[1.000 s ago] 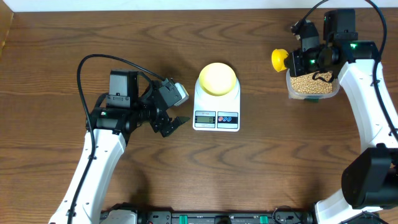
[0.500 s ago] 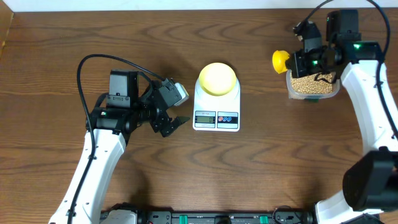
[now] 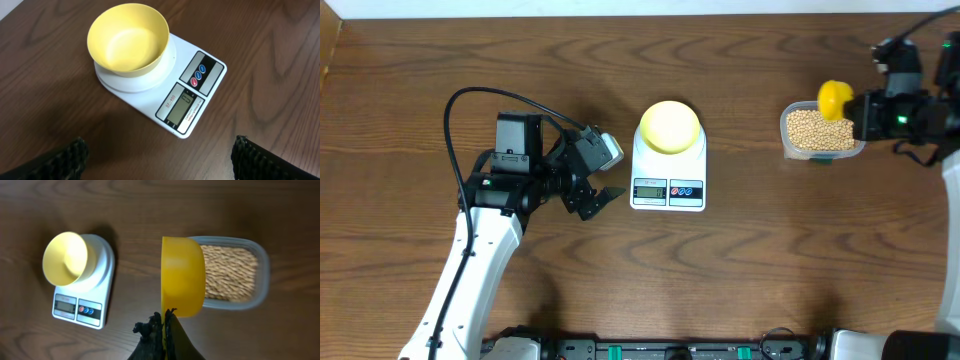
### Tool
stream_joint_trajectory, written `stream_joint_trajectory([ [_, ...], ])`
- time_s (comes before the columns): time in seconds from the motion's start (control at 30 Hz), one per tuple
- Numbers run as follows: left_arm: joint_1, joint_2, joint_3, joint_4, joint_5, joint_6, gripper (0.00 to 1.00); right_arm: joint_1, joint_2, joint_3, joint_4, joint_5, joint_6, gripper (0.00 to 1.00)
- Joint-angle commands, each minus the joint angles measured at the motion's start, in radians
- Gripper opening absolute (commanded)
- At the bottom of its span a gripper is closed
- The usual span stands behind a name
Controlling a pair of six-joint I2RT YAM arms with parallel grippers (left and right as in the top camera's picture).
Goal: Scoop item into bowl and weigh 50g on scale
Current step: 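Move the right gripper's yellow scoop right over the soybean tub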
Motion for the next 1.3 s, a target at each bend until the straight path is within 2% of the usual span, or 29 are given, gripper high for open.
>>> stream_joint_trajectory([
  [0.0,0.003,0.003,0.031,0.001,-0.006,0.016,0.93,-0.035,-0.010,0.021,-0.023,-0.002,-0.007,0.01],
  [0.5,0.003,0.003,0.031,0.001,-0.006,0.017,0.93,-0.070,-0.009,0.019,-0.113,0.154,-0.007,0.01],
  [1.27,0.003,0.003,0.031,0.001,-0.006,0.017,0.93,-0.139,0.003,-0.024,-0.061,0.155,-0.007,0.01],
])
